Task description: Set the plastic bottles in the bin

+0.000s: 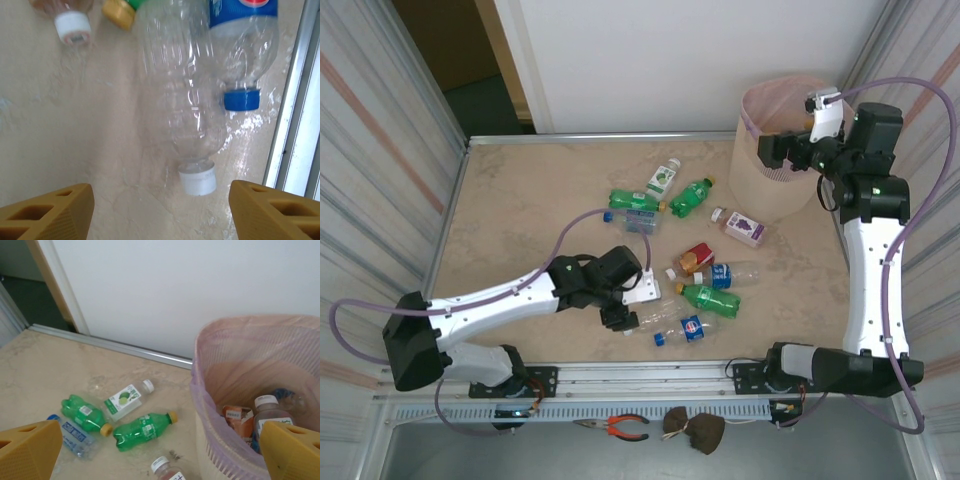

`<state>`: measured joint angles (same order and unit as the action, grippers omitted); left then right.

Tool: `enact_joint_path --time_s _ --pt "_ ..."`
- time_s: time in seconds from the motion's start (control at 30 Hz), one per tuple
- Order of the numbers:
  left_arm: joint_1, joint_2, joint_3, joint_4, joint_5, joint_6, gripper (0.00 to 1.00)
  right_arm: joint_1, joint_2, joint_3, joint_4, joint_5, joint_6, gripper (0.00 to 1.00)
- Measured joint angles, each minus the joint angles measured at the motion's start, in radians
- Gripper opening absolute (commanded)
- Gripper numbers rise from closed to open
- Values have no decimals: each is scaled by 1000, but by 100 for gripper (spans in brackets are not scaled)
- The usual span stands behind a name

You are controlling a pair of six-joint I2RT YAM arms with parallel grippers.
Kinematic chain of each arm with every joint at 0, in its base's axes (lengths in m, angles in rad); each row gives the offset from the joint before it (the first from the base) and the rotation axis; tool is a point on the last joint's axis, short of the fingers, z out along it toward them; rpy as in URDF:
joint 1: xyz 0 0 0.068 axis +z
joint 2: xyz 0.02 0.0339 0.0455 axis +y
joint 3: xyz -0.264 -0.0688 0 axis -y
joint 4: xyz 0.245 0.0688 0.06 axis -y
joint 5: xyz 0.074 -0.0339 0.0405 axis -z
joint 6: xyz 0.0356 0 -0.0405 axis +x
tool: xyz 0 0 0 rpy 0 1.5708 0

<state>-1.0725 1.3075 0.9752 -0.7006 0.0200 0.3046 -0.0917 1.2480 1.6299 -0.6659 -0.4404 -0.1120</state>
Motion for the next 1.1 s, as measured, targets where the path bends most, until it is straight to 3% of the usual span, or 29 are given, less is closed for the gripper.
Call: enact_joint_path --time_s 0.43,1.1 --pt "-108 97 -108 80 -95 -138 72 1 -7 -12 -8 -10 0 100" --pt "-127 138 -256 308 -100 -366 67 6 -7 -15 -9 -32 -1 100"
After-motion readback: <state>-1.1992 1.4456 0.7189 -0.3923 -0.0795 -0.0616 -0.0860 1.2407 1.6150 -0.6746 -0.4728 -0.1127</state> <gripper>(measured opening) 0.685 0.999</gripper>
